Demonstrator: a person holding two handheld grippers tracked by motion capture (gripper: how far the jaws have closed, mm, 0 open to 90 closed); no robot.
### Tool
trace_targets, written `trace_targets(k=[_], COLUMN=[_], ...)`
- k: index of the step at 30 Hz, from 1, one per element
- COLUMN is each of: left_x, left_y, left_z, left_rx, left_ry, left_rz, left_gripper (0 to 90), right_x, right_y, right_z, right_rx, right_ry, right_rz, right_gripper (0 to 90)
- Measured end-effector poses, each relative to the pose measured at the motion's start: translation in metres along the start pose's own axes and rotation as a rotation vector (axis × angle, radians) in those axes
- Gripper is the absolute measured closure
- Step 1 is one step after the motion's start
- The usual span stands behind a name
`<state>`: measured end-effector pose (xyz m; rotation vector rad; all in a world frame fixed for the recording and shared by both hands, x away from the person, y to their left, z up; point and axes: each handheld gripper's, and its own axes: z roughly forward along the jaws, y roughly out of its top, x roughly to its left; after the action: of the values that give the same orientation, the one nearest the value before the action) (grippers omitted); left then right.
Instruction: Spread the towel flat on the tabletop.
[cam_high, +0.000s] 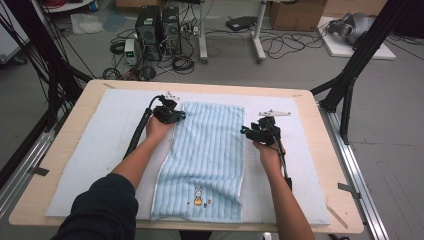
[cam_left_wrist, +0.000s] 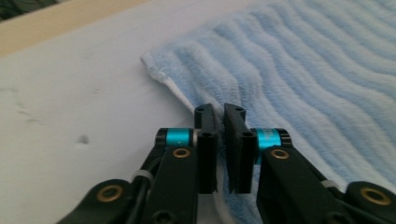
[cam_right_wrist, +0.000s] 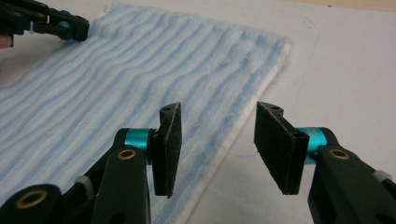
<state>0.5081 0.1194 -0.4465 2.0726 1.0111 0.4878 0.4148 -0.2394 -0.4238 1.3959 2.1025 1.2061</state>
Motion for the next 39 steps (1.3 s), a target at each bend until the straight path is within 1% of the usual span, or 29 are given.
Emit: trace_targets(k=[2, 3, 4, 6, 7, 8, 9, 10, 11, 12, 14, 15, 17, 20, 22, 24, 26, 27, 28, 29, 30, 31, 32, 33, 35, 36, 37, 38, 39], left_x=[0.006, 0.012, 0.015, 0.025, 0.028, 0.029, 0.031, 0.033, 0.035, 0.036, 0.037, 0.037, 0.036, 0.034, 0.031, 0.027, 0.023, 0.022, 0.019, 0.016, 0.013, 0.011, 0.010, 0.010, 0.010, 0.010, 0.010, 0.009, 0.009], left_y=[0.000, 0.000, -0.001, -0.003, -0.003, -0.004, -0.004, -0.005, -0.006, -0.007, -0.012, -0.016, -0.022, -0.028, -0.032, -0.035, -0.035, -0.034, -0.033, -0.032, -0.032, -0.031, -0.031, -0.031, -0.032, -0.033, -0.034, -0.034, -0.035], left_z=[0.002, 0.003, 0.004, 0.004, 0.003, 0.002, 0.000, -0.002, -0.005, -0.008, -0.016, -0.020, -0.027, -0.034, -0.037, -0.037, -0.037, -0.037, -0.037, -0.037, -0.037, -0.037, -0.037, -0.038, -0.037, -0.037, -0.037, -0.037, -0.038], left_rx=[-0.017, -0.021, -0.029, -0.047, -0.053, -0.060, -0.065, -0.061, -0.056, -0.054, -0.060, -0.065, -0.061, -0.068, -0.068, -0.050, -0.042, -0.037, -0.029, -0.022, -0.024, -0.034, -0.042, -0.046, -0.040, -0.034, -0.033, -0.038, -0.035], left_ry=[0.032, 0.064, 0.078, 0.099, 0.096, 0.099, 0.113, 0.112, 0.092, 0.074, 0.051, 0.023, -0.003, -0.038, -0.058, -0.080, -0.090, -0.110, -0.112, -0.096, -0.088, -0.082, -0.076, -0.073, -0.069, -0.069, -0.073, -0.073, -0.075], left_rz=[-0.037, -0.056, -0.075, -0.146, -0.170, -0.184, -0.191, -0.204, -0.216, -0.223, -0.225, -0.243, -0.245, -0.251, -0.263, -0.254, -0.239, -0.243, -0.239, -0.218, -0.209, -0.211, -0.212, -0.213, -0.220, -0.221, -0.229, -0.226, -0.223], left_gripper=[85.2, 85.2, 85.2, 85.1, 83.9, 79.1, 68.5, 58.2, 51.3, 47.8, 45.3, 44.2, 43.9, 44.0, 44.5, 45.9, 46.9, 50.3, 54.3, 54.3, 54.7, 54.6, 54.3, 53.8, 51.9, 51.1, 49.9, 48.6, 48.3], right_x=[0.001, 0.002, 0.003, 0.004, 0.005, 0.006, 0.006, 0.006, 0.007, 0.007, 0.006, 0.007, 0.007, 0.005, 0.004, 0.005, 0.007, 0.009, 0.013, 0.016, 0.018, 0.020, 0.020, 0.019, 0.015, 0.011, 0.008, 0.004, 0.000], right_y=[-0.001, -0.001, -0.001, -0.001, -0.001, -0.001, -0.001, -0.001, -0.001, -0.002, -0.002, -0.003, -0.004, -0.006, -0.007, -0.004, 0.001, 0.004, 0.008, 0.011, 0.014, 0.017, 0.021, 0.025, 0.030, 0.031, 0.032, 0.031, 0.030], right_z=[0.002, 0.002, 0.003, 0.004, 0.004, 0.004, 0.004, 0.004, 0.005, 0.005, 0.006, 0.007, 0.012, 0.019, 0.024, 0.032, 0.040, 0.045, 0.051, 0.057, 0.063, 0.067, 0.070, 0.073, 0.077, 0.077, 0.078, 0.078, 0.077], right_rx=[0.004, 0.010, 0.012, 0.007, 0.007, 0.006, 0.005, 0.002, 0.004, 0.006, -0.001, 0.002, 0.010, 0.020, 0.020, 0.037, 0.043, 0.050, 0.060, 0.083, 0.107, 0.121, 0.133, 0.147, 0.155, 0.141, 0.138, 0.123, 0.110], right_ry=[0.002, 0.002, 0.004, 0.005, 0.006, 0.009, 0.009, 0.008, 0.010, 0.011, 0.014, 0.012, -0.016, -0.050, -0.045, -0.027, -0.018, -0.020, -0.028, -0.047, -0.061, -0.085, -0.096, -0.106, -0.187, -0.203, -0.217, -0.222, -0.213], right_rz=[-0.003, 0.000, -0.002, 0.000, 0.009, 0.014, 0.014, 0.012, 0.014, 0.018, 0.018, 0.022, 0.020, 0.039, 0.050, 0.057, 0.036, 0.026, 0.004, -0.020, -0.053, -0.086, -0.106, -0.095, -0.131, -0.113, -0.114, -0.107, -0.075], right_gripper=[51.2, 51.2, 51.2, 51.3, 51.3, 51.3, 51.2, 50.8, 50.3, 49.8, 49.1, 47.5, 44.0, 45.8, 49.7, 52.8, 55.2, 57.0, 59.6, 64.9, 72.5, 83.1, 85.6, 86.4, 86.8, 86.5, 84.4, 77.5, 71.4])
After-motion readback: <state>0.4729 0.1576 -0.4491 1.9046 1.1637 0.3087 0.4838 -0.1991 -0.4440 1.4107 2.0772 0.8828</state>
